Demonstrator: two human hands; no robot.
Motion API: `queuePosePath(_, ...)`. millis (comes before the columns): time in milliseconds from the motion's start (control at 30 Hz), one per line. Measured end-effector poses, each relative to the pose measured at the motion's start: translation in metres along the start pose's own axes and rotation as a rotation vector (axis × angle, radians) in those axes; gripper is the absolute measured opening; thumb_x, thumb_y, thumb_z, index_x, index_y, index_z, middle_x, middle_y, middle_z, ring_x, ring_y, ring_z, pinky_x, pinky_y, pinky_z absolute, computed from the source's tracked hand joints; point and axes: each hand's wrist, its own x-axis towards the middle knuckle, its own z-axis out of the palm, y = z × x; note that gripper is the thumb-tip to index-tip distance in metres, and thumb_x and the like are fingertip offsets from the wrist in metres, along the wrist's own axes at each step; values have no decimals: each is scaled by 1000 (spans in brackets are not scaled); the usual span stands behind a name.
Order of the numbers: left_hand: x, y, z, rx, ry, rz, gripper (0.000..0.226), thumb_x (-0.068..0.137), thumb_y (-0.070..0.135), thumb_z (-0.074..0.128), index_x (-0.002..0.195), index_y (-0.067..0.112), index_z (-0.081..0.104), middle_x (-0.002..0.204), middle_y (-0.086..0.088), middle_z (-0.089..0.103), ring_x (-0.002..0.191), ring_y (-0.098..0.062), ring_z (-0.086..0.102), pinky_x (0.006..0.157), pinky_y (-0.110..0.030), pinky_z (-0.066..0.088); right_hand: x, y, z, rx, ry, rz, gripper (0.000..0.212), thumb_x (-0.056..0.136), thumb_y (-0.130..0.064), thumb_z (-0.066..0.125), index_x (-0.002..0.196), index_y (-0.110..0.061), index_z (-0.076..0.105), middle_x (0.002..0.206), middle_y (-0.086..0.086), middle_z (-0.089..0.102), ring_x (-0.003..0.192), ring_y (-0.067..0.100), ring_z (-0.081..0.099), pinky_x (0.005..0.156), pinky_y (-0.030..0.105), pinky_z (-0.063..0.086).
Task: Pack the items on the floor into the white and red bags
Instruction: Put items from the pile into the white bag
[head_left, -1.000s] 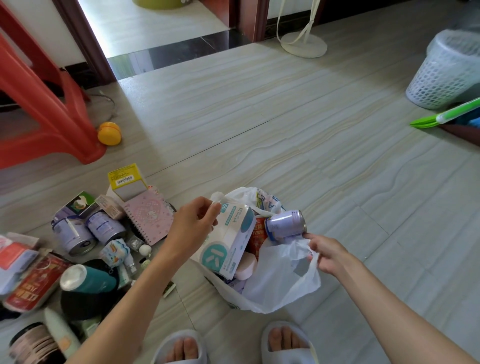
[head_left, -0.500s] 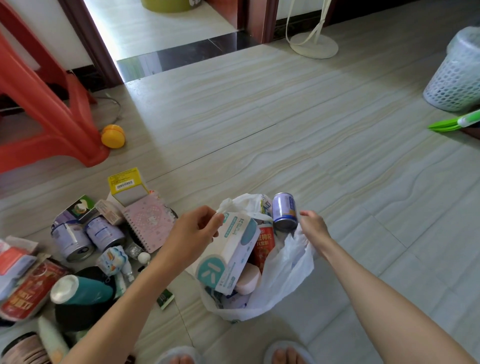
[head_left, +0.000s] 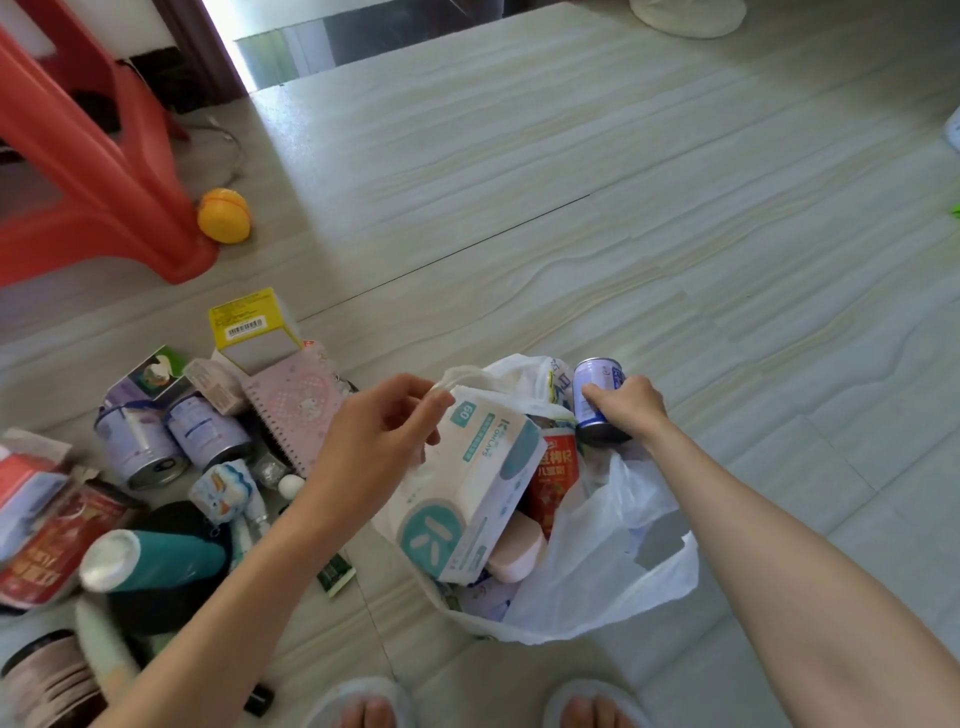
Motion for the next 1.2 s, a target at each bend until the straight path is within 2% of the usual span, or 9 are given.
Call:
queuePosePath(233,17,14,-7,-569,-25,-321,18,91,15,52,87,10,68,47,5,44,49,-12,40,47,-21,37,-73,15,-29,299,72,-313,27,76,-27,67,100,-20,57,93,2,64,81,19,59,62,22,44)
queuePosePath(300,20,24,-5,-583,-53,-277,18,91,16,52,86,13,70,51,4,43,48,-11,38,44,-19,35,-93,16,-40,289,-57,-412,44,69,-27,70,110,-27,55,94,-1,62,82,15,59,66,19,48)
queuePosePath(433,18,39,1,-494,-46,-146,21,92,14,51,83,20,69,58,2,45,49,-9,37,47,-20,31,-97,19,-42,136,-214,-470,70,69,-23,74,134,-14,49,103,-1,65,82,8,61,76,25,51)
queuePosePath(600,9,45,0,-366,-25,-18,20,90,17,55,78,24,70,52,6,47,53,-11,36,49,-23,29,-81,-2,-36,-283,-44,-582,84,71,-40,69,142,-14,32,113,16,56,108,31,50,91,35,41)
queuePosePath(733,7,49,-1,-379,-29,22,22,90,15,55,77,22,70,52,6,46,53,-12,35,49,-22,29,-64,-12,-24,-334,-88,-569,98,74,-41,70,148,-14,13,122,18,48,117,32,43,98,36,37)
queuePosePath(900,5,46,-4,-389,-43,45,21,90,10,54,81,18,70,53,3,45,52,-12,35,48,-21,27,-47,-3,-36,128,-284,-218,87,78,-32,72,145,-6,24,140,11,31,123,24,44,91,33,45)
queuePosePath(1000,5,44,-6,-395,-31,37,21,90,10,54,80,19,70,53,4,45,53,-12,35,47,-20,28,-45,17,-46,222,-482,-64,48,84,-32,65,125,-9,54,104,7,64,81,16,60,65,30,47)
queuePosePath(1100,4,40,-7,-401,-14,22,21,90,11,54,79,21,70,52,5,45,53,-12,35,48,-21,28,-46,39,-47,-61,-416,-31,48,82,-52,60,99,-7,64,73,1,55,66,15,45,58,27,36)
queuePosePath(1200,1,40,-7,-398,-1,9,20,89,12,54,80,20,70,53,5,46,52,-11,36,48,-22,28,-54,51,-43,-91,-311,-73,49,79,-60,56,72,-12,55,61,1,40,62,18,40,59,29,34)
